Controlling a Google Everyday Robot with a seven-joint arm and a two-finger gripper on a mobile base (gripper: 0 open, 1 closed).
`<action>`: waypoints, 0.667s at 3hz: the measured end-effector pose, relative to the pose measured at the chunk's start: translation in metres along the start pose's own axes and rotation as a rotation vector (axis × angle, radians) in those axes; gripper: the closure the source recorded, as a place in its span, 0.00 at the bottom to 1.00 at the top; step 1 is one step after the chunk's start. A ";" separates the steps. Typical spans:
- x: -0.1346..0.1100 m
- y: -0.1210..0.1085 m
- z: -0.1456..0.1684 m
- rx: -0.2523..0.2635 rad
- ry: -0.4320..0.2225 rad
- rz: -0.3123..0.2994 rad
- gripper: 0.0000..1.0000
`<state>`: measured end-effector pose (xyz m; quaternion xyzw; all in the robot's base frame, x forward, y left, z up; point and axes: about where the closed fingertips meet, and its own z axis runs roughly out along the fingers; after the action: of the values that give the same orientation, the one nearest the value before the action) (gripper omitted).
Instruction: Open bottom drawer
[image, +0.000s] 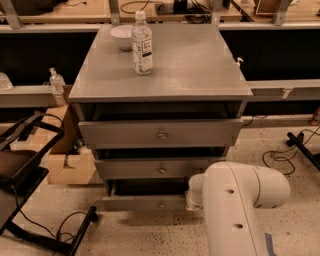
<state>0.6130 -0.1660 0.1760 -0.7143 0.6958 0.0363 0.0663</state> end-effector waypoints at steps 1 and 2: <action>0.000 0.000 0.000 0.000 0.000 0.000 0.37; 0.000 0.000 0.000 0.000 0.000 0.000 0.15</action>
Offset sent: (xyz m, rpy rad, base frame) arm 0.0000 0.0000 0.0000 0.0000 0.0000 0.0000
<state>0.6130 -0.1660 0.1760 -0.7143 0.6958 0.0363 0.0663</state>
